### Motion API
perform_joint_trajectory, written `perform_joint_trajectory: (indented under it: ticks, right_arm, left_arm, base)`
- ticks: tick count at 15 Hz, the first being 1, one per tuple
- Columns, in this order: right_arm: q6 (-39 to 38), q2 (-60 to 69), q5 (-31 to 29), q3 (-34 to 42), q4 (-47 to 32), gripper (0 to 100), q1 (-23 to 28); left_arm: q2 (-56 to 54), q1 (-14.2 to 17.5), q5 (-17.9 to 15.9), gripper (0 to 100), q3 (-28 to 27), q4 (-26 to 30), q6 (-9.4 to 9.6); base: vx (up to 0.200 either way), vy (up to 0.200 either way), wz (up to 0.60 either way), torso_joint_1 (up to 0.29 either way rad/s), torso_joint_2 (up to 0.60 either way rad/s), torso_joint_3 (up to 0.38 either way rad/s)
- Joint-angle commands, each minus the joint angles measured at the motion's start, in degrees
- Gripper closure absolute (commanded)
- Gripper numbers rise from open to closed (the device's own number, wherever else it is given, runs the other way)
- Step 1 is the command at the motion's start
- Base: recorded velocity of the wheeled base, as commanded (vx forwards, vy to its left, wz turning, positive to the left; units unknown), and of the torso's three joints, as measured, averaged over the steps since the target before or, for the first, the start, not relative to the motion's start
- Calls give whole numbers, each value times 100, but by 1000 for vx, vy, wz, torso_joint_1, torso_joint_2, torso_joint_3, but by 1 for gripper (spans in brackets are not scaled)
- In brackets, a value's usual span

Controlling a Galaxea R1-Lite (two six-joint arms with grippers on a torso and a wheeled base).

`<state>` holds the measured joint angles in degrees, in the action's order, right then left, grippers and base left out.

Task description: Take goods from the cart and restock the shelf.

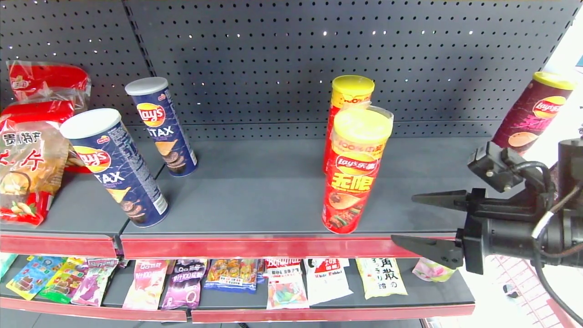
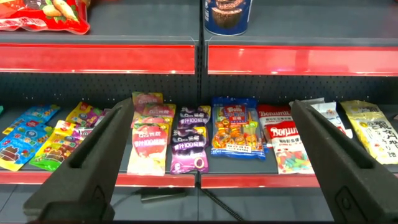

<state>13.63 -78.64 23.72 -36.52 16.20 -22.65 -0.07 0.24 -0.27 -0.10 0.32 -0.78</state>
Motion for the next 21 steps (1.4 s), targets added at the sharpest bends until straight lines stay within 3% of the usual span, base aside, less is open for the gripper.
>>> perform_joint_trajectory:
  ticks: [1,11,21]
  right_arm:
    - [70,-354,18,-39,6,0,-38]
    - [105,-855,1,-356,6,0,-389]
    - [140,-1338,-157,-663,6,0,-398]
  left_arm:
    - [7,2,0,0,1,3,-1]
    - [7,2,0,0,1,3,-1]
    - [7,2,0,0,1,-5,-1]
  base:
    - [0,0,0,0,0,0]
    - [0,0,0,0,0,0]
    - [0,0,0,0,0,0]
